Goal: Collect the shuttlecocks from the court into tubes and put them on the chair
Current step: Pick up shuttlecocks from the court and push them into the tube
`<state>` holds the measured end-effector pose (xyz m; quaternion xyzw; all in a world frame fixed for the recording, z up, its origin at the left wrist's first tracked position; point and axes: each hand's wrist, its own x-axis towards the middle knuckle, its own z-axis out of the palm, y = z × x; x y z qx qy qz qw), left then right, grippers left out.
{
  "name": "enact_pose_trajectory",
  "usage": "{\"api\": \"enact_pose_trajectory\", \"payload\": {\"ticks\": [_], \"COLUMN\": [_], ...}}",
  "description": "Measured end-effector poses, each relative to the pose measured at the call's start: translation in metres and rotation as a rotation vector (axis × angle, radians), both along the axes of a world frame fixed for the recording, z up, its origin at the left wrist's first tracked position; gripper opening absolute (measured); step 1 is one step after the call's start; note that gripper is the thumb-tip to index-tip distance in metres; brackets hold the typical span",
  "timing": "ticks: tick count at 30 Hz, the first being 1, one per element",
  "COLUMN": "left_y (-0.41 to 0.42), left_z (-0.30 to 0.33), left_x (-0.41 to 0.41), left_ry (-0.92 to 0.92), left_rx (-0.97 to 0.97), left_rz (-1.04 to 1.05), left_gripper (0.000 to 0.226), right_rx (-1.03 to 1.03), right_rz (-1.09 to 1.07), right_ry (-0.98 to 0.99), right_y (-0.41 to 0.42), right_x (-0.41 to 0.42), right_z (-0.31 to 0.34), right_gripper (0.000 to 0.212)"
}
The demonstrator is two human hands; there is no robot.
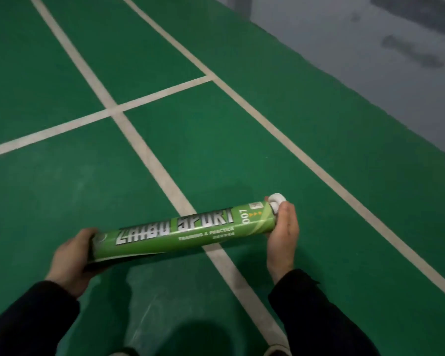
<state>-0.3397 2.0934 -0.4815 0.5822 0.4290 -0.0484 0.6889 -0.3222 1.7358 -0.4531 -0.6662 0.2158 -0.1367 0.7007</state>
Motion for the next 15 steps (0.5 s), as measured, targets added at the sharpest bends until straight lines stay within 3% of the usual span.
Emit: {"api": "enact_pose_trajectory", "payload": {"ticks": [3, 10, 15], "left_y": [-0.002, 0.006, 0.006], "left_z": [0.010, -0.005, -0.002], "left_x": [-0.001, -0.010, -0.003], "left_ry": [0.007, 0.248, 0.205], "left_rx": [0.042, -0.187, -0.215], "left_rz": [0.038, -0.003, -0.009], "left_gripper": [0.018, 0.012, 0.010], "right_rx": [0.054, 0.421, 0.192], "right_rz": [-0.006, 0.064, 0.023], "right_ry": [0.037, -0.058, -0.098], "right_y": [0.001, 0.019, 0.017], "right_x": [0.000, 0.002, 0.006], "right_z": [-0.001, 0.013, 0.028], "right_gripper": [0.030, 0.028, 0.023]}}
